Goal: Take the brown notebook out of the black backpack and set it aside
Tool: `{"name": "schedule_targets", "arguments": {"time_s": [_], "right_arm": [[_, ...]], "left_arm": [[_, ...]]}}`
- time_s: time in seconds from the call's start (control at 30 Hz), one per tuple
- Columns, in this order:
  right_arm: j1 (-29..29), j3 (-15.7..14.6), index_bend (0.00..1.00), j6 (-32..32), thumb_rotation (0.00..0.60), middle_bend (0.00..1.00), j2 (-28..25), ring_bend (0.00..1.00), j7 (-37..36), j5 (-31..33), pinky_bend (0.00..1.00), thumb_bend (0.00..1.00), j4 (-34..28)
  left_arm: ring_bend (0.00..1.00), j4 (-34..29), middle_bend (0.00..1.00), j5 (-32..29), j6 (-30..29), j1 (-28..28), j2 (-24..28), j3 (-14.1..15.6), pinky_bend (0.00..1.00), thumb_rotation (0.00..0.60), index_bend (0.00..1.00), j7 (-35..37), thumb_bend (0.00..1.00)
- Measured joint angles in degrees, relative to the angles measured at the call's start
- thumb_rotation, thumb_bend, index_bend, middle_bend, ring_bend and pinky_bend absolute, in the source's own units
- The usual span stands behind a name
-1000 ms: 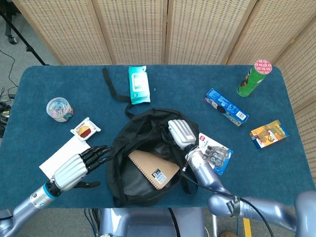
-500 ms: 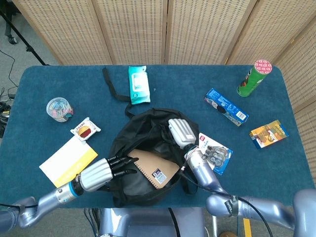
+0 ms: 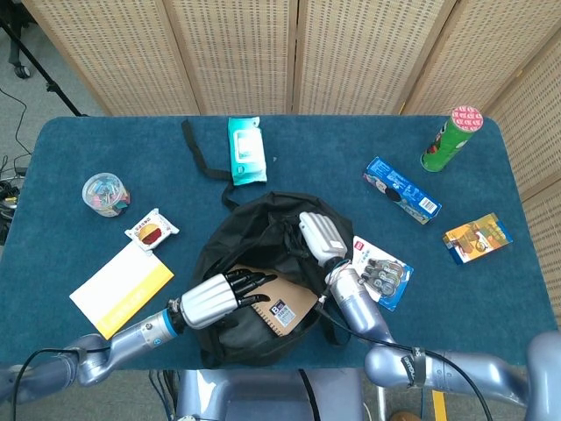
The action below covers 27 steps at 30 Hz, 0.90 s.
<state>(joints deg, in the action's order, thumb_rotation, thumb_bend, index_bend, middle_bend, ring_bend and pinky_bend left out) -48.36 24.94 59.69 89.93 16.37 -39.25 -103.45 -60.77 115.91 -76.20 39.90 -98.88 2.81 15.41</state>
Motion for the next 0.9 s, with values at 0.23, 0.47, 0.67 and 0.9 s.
{"name": "schedule_targets", "arguments": {"time_s": [0.23,0.47,0.67,0.9], "right_arm": [[-0.54,0.0,0.71,0.63,0.6,0.7,-1.13,0.56,-0.17,2.0,0.57,0.72,-1.0],[-0.76,-0.19,0.71,1.02,0.6,0.7,-2.09,0.56,-0.76,2.68,0.57,0.72,-1.53],[-0.97,-0.27,0.71,1.14,0.6,0.7,-2.48,0.56,-1.56,3.35,0.57,0.72,-1.65],[-1.23,-0.54,0.71,1.5,0.6,0.7,-2.96,0.56,-1.97,3.41,0.57,0.72,-2.0]], "left_arm": [[0.15,3.5,0.05,-1.84,1.44,1.87,-4.62,0.21,0.25,0.6,0.28,-0.96,0.0],[0.15,5.94,0.05,-3.67,2.83,3.45,-7.11,0.11,0.25,0.6,0.28,-0.06,0.0],[0.15,9.05,0.05,-5.82,4.14,4.81,-9.92,0.19,0.25,0.6,0.28,0.11,0.0],[0.15,10.78,0.05,-7.27,4.62,5.97,-12.55,0.01,0.25,0.6,0.28,-0.46,0.0]]}}
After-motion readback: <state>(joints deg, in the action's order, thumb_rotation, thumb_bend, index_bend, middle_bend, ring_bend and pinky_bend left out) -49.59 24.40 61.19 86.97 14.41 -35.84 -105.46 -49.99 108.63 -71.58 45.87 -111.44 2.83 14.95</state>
